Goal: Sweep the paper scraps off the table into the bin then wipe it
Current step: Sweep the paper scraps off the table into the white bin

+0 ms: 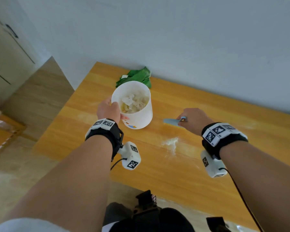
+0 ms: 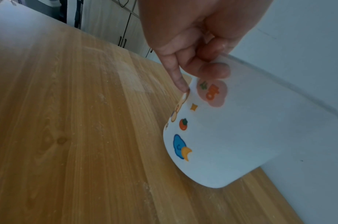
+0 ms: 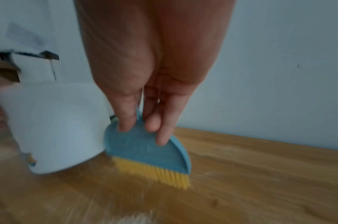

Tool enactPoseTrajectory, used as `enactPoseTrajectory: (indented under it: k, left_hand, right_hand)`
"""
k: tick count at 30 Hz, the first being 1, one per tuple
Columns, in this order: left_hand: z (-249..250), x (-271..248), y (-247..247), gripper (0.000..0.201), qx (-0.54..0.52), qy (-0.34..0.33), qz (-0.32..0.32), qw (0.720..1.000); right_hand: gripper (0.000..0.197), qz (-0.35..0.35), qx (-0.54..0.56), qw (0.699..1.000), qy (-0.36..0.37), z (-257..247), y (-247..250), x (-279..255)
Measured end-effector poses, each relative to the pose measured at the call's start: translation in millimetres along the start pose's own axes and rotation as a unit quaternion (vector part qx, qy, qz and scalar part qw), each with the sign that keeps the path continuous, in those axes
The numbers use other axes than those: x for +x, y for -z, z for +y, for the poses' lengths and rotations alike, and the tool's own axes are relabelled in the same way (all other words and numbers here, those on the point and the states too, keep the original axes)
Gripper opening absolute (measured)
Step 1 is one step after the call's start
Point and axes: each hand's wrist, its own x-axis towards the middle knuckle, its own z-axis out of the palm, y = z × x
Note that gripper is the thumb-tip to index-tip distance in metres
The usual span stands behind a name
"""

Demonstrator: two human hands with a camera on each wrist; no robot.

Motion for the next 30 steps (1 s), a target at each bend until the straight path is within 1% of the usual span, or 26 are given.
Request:
enactPoseTrajectory:
  k: [1,3,5,8,12,17,20,24,26,28,30]
  left_hand:
    - [0,-2,1,0.044,0.0,-0.002,-0.004,1.0]
    - [0,-7,5,0.044,-0.005,-0.004,-0.008,1.0]
    - [-1,-13,8,0.047,-0.01,-0.004,-0.013,1.0]
    - [-5,-18,14,0.048,-0.012,-0.007,-0.014,1.0]
    - [-12,-29,23,0.049,-0.005,-0.009,-0.024,1.0]
    - [-26,-44,42,0.052,-0.019,0.005,-0.036,0.999]
    - [-37,-56,54,0.052,-0.028,0.007,-0.047,0.998]
    - [-51,-65,68,0.051,-0.025,-0.002,-0.044,0.999]
    - [-56,-67,77,0.051,-0.035,0.007,-0.038,0.999]
    - [-60,-68,87,0.049,-0.039,0.022,-0.034,0.998]
    - [-65,-69,96,0.048,-0.032,0.035,-0.032,0.998]
  right_hand:
    - [0.03,0.003,-0.026,1.0,-0.015,1,-7,1]
    - [0.034,-0.016,-0.056,0.997,-0.041,-2,-26,1]
    - [0.032,-0.034,-0.039,0.997,-0.059,-6,-44,-1]
    - [0.03,-0.045,-0.021,0.997,-0.052,-13,-54,-10]
    - [0.034,-0.064,-0.017,0.997,-0.028,-23,-59,-25]
    - [0.034,-0.079,-0.007,0.997,-0.021,-38,-75,-50]
    - [0.035,-0.059,0.007,0.998,-0.028,-46,-76,-66]
    - [0.033,0.047,0.053,0.997,-0.045,-43,-60,-83]
    - [0.03,0.083,0.064,0.992,-0.07,-38,-57,-84]
    - [0.031,0.083,0.042,0.988,-0.122,-39,-59,-80]
    - [0.04,0.068,0.019,0.983,-0.169,-46,-67,-77]
